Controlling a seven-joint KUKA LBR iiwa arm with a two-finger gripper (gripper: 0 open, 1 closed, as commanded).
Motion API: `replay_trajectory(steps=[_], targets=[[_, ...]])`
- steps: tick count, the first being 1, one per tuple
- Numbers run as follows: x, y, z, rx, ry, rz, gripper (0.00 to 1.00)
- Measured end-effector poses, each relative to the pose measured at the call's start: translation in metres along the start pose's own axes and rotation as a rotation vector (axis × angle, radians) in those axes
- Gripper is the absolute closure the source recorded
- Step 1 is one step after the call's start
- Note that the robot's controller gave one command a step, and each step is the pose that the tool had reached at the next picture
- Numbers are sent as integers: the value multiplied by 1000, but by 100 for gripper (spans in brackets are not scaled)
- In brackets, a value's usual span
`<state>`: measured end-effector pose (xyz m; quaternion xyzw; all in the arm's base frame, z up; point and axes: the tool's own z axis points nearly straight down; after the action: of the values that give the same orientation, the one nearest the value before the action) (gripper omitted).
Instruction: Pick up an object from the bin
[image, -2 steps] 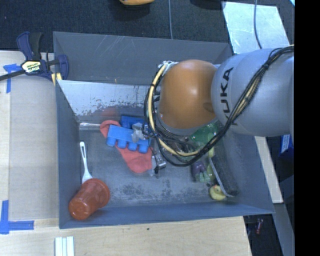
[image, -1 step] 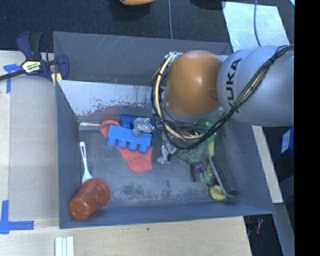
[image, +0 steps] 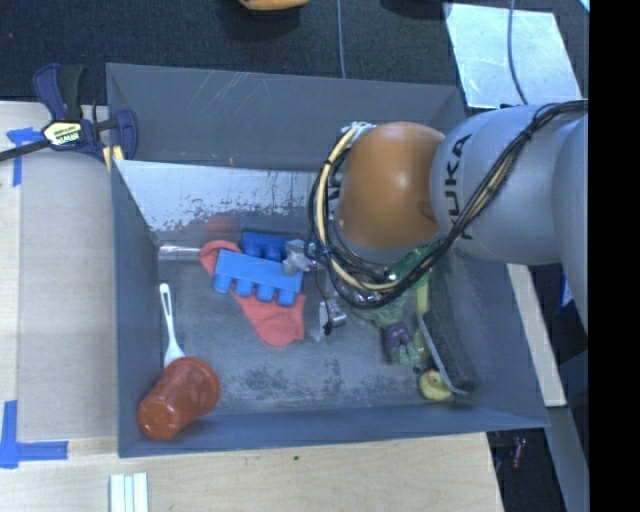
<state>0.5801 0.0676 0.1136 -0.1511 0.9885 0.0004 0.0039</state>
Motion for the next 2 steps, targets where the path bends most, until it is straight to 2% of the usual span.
replay_trajectory(steps=[1,2], targets=[[-12,5,1,1,-6,-57,0],[-27,7,19,0,-6,128,0]])
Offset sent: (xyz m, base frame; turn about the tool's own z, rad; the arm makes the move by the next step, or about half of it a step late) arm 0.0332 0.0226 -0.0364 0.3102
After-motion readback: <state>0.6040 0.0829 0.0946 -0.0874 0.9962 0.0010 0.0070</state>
